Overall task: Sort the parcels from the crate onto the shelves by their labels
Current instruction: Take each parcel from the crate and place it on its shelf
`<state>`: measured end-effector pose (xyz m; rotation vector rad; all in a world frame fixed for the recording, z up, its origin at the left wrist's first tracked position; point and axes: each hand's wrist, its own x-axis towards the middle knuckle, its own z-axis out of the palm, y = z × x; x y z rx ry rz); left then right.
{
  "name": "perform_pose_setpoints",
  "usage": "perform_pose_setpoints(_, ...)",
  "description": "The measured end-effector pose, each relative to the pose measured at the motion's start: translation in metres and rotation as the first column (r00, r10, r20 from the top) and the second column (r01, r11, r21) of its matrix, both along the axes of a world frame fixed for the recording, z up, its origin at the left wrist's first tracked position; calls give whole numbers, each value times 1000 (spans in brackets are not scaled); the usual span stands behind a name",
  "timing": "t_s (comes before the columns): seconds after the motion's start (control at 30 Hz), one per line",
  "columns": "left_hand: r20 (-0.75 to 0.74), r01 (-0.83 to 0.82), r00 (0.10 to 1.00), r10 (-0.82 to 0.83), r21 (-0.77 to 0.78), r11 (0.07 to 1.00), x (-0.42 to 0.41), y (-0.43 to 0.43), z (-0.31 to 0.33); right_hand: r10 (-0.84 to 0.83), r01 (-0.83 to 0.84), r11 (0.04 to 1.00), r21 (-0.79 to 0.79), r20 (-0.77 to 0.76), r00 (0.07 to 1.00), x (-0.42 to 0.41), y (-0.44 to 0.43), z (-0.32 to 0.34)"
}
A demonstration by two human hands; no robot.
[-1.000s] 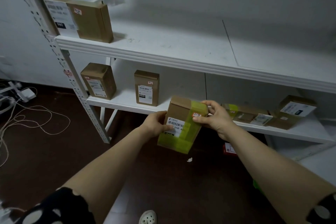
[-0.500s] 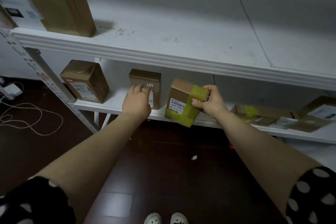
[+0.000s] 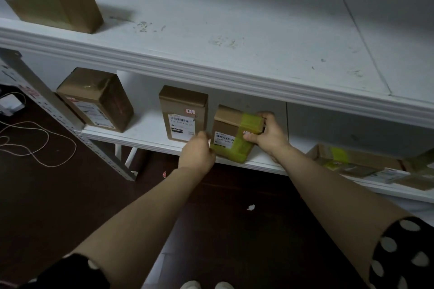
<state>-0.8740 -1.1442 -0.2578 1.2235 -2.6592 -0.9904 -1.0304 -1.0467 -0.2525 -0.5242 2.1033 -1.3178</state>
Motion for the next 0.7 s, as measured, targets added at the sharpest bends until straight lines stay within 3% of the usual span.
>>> perform_pose_setpoints(0.13,145,-129,984,102,192,973,-11,2,-32,-23,23,1000,1,21,1000,-11,-2,-15)
perform_pose_setpoints(0.33,178,-266,960,215,348,899,-24,0,-61,-57,35,988,150,147,987,-4,11,-58)
perform_pose_setpoints(0.5,120,-420,884,453,632,652,-37,-1,-86,-13,-23,954,298,117,993,4,13,-100)
perform_pose_setpoints(0.6,71,-398,800,596,807,437,-46,0,-99,13,-24,954,299,40,999,8,9,-113)
perform_pose_setpoints(0.7,45,-357,736,676,873,331,-52,-1,-106,28,-9,954,300,-58,998,9,5,-118)
